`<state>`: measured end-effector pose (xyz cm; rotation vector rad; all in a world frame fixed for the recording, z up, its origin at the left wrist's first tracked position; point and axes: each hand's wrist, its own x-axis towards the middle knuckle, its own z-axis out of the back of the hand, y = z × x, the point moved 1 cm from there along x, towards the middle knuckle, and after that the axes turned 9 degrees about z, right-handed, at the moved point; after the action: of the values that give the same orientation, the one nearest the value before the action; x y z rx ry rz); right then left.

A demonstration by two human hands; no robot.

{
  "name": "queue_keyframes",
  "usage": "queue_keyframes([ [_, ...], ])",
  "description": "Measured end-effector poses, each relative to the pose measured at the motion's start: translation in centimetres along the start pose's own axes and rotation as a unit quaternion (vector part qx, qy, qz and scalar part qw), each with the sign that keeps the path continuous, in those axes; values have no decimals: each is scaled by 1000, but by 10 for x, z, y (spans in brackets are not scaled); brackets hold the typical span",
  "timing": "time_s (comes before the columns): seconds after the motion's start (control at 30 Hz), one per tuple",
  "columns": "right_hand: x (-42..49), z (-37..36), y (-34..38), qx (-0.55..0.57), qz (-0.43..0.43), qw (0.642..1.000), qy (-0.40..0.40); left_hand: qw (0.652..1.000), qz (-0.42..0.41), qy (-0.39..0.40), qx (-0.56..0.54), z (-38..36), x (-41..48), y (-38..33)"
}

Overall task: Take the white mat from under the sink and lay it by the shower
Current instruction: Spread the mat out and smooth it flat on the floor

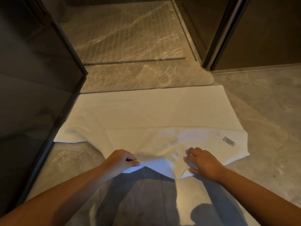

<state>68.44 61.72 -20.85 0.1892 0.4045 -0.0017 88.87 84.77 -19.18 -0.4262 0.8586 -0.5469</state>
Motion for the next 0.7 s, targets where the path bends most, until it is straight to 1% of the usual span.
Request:
queue_keyframes([
  [0.03, -2, 2, 2, -4, 4, 1000, -7, 1000, 7, 0, -4, -4, -3, 2],
  [0.1, -8, 7, 1, -21, 31, 998, -52, 1000, 9, 13, 2, -15, -10, 5],
  [0.17, -18, 6, -4, -47, 44, 995, -82, 998, -4, 30, 49, -26, -16, 7],
  [0.2, -23, 4, -6, -45, 46, 994, -84, 997, -11, 33, 69, -30, -17, 8],
  [0.3, -41, -2, -9, -38, 39, 996, -73, 993, -11, 59, 99, -38, -17, 7],
  [0.37, -51, -5, -14, -29, 15, 998, -58, 983, -13, 113, 145, -45, -15, 3],
  [0.43, -59, -10, -24, 17, -25, 999, -42, 970, -18, 167, 173, -53, -13, -3],
  [0.53, -70, -24, -36, 19, -60, 997, -36, 964, -11, 207, 168, -62, -9, -16],
  [0.6, -78, -26, -36, 8, -75, 997, -34, 969, -20, 193, 151, -64, -4, -27],
  [0.63, -82, -26, -35, 9, -82, 996, -40, 975, -32, 166, 143, -64, 0, -33],
  [0.7, -92, -22, -32, 6, -81, 994, -80, 985, -66, 80, 137, -65, 9, -46],
])
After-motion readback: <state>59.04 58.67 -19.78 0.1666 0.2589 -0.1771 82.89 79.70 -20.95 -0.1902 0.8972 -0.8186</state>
